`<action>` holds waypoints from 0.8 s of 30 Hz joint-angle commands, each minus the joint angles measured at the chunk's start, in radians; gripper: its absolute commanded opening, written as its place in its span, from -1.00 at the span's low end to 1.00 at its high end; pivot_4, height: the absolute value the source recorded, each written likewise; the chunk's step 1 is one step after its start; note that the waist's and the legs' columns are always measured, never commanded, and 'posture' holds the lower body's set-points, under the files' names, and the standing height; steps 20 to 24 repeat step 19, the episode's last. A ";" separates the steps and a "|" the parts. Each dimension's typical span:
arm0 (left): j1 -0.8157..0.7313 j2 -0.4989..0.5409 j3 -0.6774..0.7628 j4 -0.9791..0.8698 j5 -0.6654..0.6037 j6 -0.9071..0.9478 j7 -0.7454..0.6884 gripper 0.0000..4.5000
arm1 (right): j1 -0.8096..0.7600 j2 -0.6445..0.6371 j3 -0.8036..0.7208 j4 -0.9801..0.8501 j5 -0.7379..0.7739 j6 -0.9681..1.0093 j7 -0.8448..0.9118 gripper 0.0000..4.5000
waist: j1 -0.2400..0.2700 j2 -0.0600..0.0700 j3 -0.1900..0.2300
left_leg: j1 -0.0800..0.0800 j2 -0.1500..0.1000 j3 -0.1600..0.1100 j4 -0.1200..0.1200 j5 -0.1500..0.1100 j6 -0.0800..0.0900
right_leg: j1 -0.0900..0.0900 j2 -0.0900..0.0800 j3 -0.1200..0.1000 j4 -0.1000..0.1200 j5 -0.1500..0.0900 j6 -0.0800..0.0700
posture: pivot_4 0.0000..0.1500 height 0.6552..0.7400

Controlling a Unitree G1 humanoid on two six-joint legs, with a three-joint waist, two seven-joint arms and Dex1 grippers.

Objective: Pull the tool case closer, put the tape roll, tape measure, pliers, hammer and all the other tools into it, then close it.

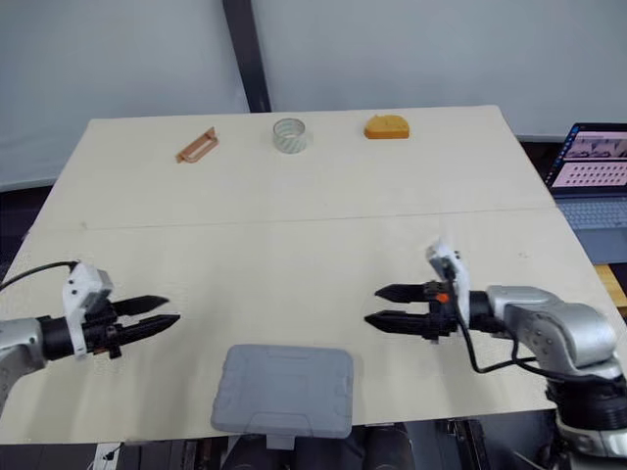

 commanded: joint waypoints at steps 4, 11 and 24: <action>-0.011 0.039 0.098 0.195 0.065 -0.140 -0.021 0.98 | 0.181 -0.112 -0.120 0.178 -0.194 -0.296 0.037 1.00 | -0.001 -0.002 0.001 | 0.001 0.000 0.001 0.000 0.000 0.000 | 0.000 0.000 0.000 0.000 0.000 0.000 | 1.00 1.00; -0.033 0.058 0.088 0.297 0.105 -0.220 -0.039 0.98 | 0.214 -0.123 -0.141 0.279 -0.249 -0.399 0.066 1.00 | -0.005 -0.002 0.001 | 0.001 0.000 0.002 0.000 0.000 0.000 | 0.000 0.000 0.000 0.000 0.000 0.000 | 1.00 1.00; -0.047 0.051 0.078 0.340 0.110 -0.235 -0.053 0.98 | 0.221 -0.122 -0.136 0.324 -0.273 -0.444 0.096 1.00 | -0.005 -0.002 0.001 | 0.001 0.000 0.002 0.000 0.000 0.000 | 0.000 0.000 0.000 0.000 0.000 0.000 | 1.00 1.00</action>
